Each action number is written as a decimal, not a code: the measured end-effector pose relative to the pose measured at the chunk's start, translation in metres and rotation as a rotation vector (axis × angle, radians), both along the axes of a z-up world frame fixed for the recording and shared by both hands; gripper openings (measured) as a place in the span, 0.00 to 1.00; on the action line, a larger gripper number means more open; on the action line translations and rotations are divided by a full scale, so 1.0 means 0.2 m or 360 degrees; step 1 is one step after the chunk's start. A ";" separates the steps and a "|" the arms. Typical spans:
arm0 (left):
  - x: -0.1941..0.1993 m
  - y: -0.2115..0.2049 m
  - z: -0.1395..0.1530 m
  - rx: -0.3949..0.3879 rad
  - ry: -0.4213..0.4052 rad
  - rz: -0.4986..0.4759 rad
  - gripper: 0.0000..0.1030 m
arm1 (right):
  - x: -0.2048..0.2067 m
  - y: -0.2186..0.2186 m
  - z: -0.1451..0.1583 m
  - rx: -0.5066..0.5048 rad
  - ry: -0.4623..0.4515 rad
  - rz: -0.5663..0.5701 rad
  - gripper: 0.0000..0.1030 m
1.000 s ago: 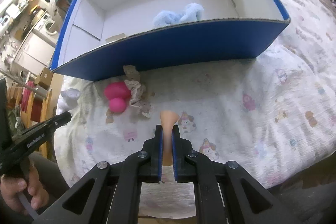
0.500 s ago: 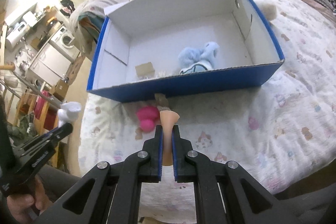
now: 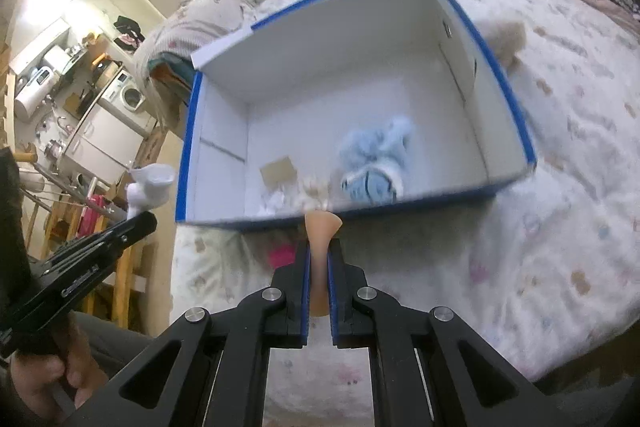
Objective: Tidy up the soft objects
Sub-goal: 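Carry the peach stick and white cloth over the white box with both tools, then open both tools to drop the stick and cloth into the box, then move both open tools back out of the box toward the remaining items, then grasp the beige lace scrunchie with the right tool while the left tool grasps the pink rubber duck, then carry the scrunchie and pink duck over the white box with both tools, then open both tools to drop the scrunchie and duck into the box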
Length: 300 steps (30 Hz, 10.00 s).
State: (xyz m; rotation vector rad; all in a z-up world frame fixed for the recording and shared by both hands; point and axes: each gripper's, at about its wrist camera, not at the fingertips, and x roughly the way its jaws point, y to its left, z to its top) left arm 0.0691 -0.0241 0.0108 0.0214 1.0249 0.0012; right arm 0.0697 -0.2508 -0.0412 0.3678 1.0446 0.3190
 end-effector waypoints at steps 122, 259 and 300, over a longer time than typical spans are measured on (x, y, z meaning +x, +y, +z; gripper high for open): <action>0.09 0.17 -0.21 -0.0126 0.0071 0.0239 0.61 | 0.21 -0.05 -0.11 0.0042 0.0055 -0.0135 0.85; 0.59 -0.14 -0.39 -0.0179 0.0120 0.0128 0.39 | 0.61 0.01 -0.33 -0.0222 0.0244 -0.0052 0.09; 0.32 -0.05 0.02 -0.0123 -0.0304 0.0176 0.64 | 0.37 -0.03 0.20 -0.0097 -0.0419 -0.0322 1.00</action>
